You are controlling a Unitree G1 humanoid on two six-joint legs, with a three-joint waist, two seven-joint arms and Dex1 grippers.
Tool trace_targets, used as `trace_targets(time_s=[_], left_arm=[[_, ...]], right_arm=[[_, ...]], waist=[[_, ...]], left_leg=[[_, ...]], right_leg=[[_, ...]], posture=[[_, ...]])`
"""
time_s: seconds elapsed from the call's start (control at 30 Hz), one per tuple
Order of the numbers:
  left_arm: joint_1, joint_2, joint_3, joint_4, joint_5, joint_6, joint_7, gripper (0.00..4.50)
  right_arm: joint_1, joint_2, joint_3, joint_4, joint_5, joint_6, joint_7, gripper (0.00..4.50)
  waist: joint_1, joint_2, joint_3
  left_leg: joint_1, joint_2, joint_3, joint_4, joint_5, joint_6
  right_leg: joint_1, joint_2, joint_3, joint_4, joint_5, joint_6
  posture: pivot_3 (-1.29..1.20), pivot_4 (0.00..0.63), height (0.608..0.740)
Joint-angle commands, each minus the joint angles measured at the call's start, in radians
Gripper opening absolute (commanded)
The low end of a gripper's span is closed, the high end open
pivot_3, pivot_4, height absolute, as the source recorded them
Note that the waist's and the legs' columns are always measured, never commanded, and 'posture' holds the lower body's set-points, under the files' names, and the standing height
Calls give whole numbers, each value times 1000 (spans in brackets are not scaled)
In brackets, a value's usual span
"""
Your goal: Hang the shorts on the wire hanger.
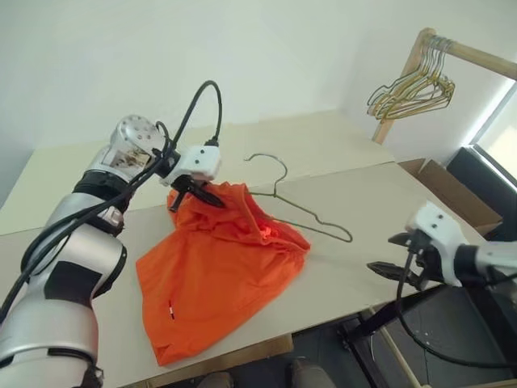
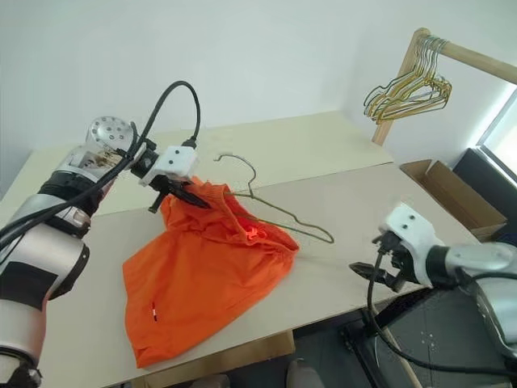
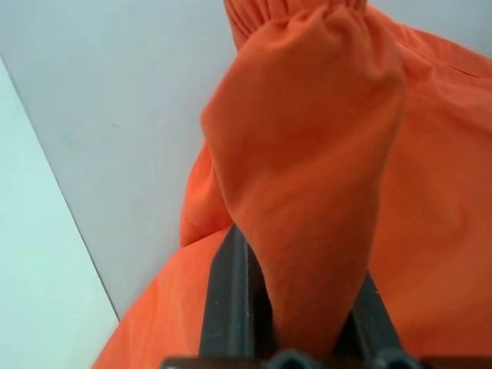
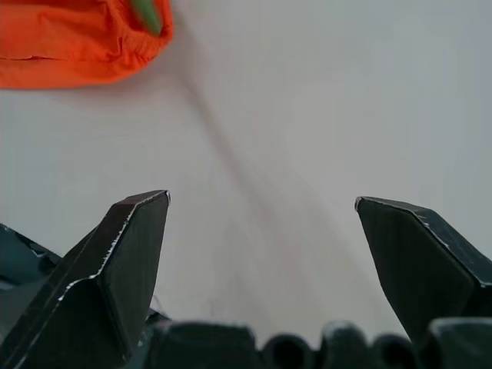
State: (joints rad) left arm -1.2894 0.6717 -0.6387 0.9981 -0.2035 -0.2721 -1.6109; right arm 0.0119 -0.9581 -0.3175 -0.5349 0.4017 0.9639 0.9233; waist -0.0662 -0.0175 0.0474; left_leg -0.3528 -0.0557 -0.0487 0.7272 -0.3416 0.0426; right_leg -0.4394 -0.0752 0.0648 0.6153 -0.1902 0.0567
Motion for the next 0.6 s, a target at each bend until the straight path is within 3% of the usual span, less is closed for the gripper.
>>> trace_targets(time_s=[0.03, 0.2, 0.47, 0.6], left_arm=[[-19, -9, 69, -3, -2, 36, -4, 0], [-3, -10, 103, -25, 9, 59, -4, 0], [15, 4, 117, -62, 17, 83, -4, 0], [9, 6, 123, -65, 25, 89, -4, 0]], right_arm=[[105, 77, -44, -103, 18, -83, -35, 4476], [175, 210, 107, -115, -27, -187, -127, 4476], [-33, 478, 317, 72, -72, -215, -321, 4476], [-85, 531, 393, 173, -116, -260, -343, 4476]], waist=[[0, -1, -1], [-7, -1, -3], [-4, -1, -5], [0, -1, -5]], left_leg=[[0, 0, 0, 0, 0, 0], [2, 0, 2, 0, 0, 0], [4, 0, 2, 0, 0, 0], [3, -1, 1, 0, 0, -1]], right_leg=[[0, 0, 1, 0, 0, 0], [1, 0, 3, 1, 0, 1], [1, 1, 4, 3, 0, 1], [0, 0, 3, 4, 0, 1]], posture=[[-135, 0, 740], [-120, 0, 740], [-102, 0, 740], [-88, 0, 740]])
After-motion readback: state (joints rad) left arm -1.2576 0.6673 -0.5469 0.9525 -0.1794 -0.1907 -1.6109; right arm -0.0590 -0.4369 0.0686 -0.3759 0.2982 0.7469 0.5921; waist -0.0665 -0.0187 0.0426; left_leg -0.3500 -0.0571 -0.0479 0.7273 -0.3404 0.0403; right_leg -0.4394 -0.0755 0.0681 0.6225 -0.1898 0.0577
